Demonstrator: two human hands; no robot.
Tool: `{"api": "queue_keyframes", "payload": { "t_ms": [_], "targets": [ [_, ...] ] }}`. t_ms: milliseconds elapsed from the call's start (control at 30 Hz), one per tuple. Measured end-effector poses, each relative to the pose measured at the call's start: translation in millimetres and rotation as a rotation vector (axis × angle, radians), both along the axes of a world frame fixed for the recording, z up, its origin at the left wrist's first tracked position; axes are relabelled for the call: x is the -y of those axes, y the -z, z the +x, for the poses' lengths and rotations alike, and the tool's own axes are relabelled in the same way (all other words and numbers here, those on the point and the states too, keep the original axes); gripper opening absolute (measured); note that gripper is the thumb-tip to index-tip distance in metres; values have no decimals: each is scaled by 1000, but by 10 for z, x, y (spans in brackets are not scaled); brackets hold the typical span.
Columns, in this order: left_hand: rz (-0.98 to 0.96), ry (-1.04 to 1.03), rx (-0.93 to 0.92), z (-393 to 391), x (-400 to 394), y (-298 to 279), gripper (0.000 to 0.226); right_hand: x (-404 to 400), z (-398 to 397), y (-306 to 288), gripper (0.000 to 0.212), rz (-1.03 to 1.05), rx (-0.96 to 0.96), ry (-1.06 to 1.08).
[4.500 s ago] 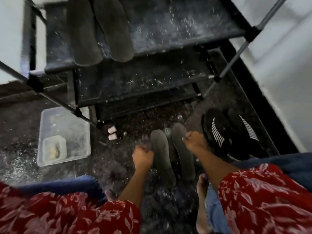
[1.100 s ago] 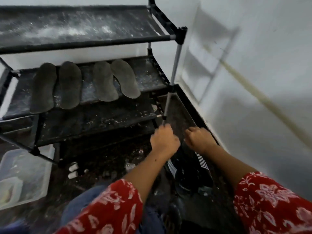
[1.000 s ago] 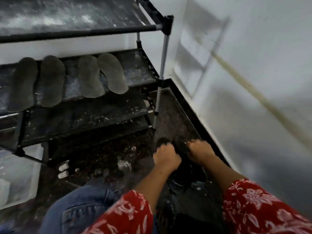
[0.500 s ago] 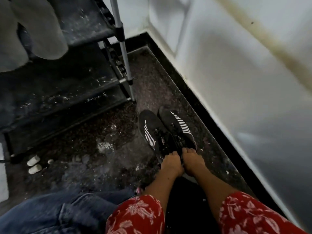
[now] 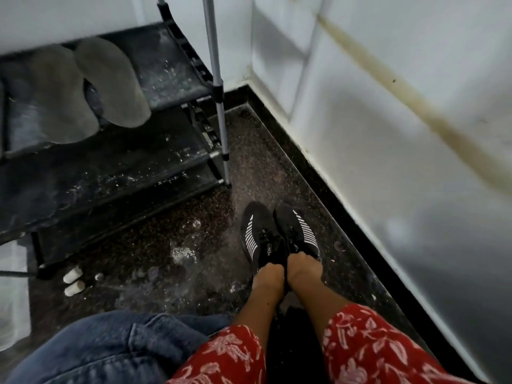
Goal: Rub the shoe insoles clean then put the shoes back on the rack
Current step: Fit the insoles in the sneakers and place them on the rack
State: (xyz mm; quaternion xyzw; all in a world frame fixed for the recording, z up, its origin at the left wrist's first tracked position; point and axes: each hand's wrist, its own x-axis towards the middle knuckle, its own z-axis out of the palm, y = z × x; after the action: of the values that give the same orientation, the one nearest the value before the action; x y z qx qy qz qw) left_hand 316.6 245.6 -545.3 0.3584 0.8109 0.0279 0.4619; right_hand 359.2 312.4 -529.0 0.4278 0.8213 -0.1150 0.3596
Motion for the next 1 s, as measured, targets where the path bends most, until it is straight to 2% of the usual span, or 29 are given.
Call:
{"api": "queue_keyframes", "payload": {
  "t_ms": [200, 333, 433, 533, 567, 700, 767, 833, 933, 1000],
  "targets": [
    [98, -36, -13, -238, -66, -672, 31, -142, -312, -768, 33, 76, -4, -108],
    [161, -58, 20, -440, -68, -1361, 38, -154, -503, -1555, 36, 16, 58, -224],
    [219, -109, 90, -615, 56, -1977, 36, -80, -645, -2336, 33, -37, 131, -340],
    [274, -37, 106, -768, 266, -2695, 47, 166, -773, -3232, 13, 38, 259, -489],
    [302, -10, 83, -807, 341, -2947, 48, 238, -802, -3488, 13, 53, 266, -513],
    [431, 38, -21, -1005, 676, -4040, 31, 367, -979, -4343, 11, 3, 235, -421],
    [505, 59, -73, -1091, 892, -4621, 28, 433, -1068, -4811, 11, 27, 171, -427],
    [581, 45, -154, -1186, 1123, -5132, 34, 586, -1109, -5351, 12, 90, 39, -497],
    [666, -26, -242, -1336, 1483, -5772, 38, 837, -1116, -6033, 26, 147, -233, -571],
    [704, -78, -290, -1455, 1710, -6083, 38, 964, -1153, -6320, 23, 136, -434, -598]
  ]
}}
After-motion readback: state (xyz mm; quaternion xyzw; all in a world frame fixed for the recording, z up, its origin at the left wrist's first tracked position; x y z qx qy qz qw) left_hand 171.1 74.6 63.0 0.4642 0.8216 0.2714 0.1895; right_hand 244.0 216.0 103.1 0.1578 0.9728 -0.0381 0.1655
